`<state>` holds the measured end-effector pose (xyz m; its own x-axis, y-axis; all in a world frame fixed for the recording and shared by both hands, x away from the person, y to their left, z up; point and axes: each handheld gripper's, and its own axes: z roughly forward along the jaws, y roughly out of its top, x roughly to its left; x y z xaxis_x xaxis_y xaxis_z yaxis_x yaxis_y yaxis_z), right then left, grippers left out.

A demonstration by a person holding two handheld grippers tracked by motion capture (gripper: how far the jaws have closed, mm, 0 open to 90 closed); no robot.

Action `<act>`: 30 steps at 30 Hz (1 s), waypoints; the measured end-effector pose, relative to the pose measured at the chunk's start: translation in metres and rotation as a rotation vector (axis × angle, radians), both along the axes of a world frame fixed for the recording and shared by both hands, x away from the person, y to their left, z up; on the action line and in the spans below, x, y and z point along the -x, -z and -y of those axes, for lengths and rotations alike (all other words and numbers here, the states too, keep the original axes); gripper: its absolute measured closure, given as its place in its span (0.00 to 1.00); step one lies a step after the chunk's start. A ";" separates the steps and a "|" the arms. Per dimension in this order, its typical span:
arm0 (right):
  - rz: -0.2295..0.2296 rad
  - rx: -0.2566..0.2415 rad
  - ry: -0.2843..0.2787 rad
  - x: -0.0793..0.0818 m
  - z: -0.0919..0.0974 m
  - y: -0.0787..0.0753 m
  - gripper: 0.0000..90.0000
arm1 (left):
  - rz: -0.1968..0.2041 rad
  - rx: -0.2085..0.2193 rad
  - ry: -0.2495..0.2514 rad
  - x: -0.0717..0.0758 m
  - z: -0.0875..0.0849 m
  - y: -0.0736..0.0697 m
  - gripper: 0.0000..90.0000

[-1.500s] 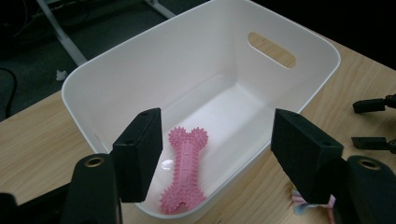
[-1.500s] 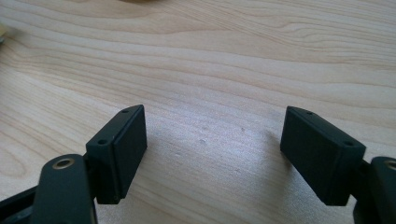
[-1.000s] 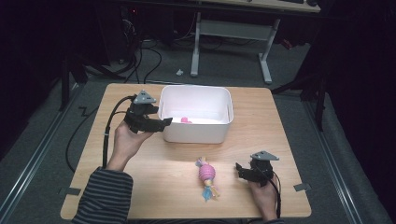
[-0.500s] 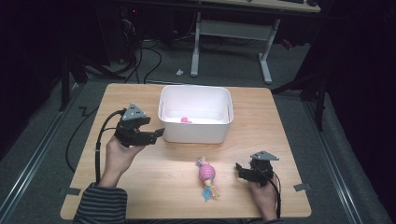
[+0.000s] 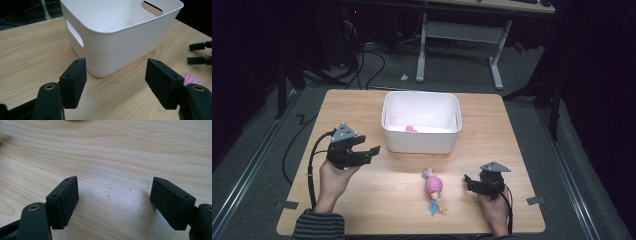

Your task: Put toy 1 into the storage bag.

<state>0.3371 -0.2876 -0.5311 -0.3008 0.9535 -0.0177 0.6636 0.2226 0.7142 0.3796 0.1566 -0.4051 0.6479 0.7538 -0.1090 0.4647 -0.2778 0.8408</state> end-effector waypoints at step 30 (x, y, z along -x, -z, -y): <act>0.000 0.000 0.002 0.000 0.000 0.000 0.25 | -0.097 0.004 -0.085 0.009 -0.011 0.063 0.38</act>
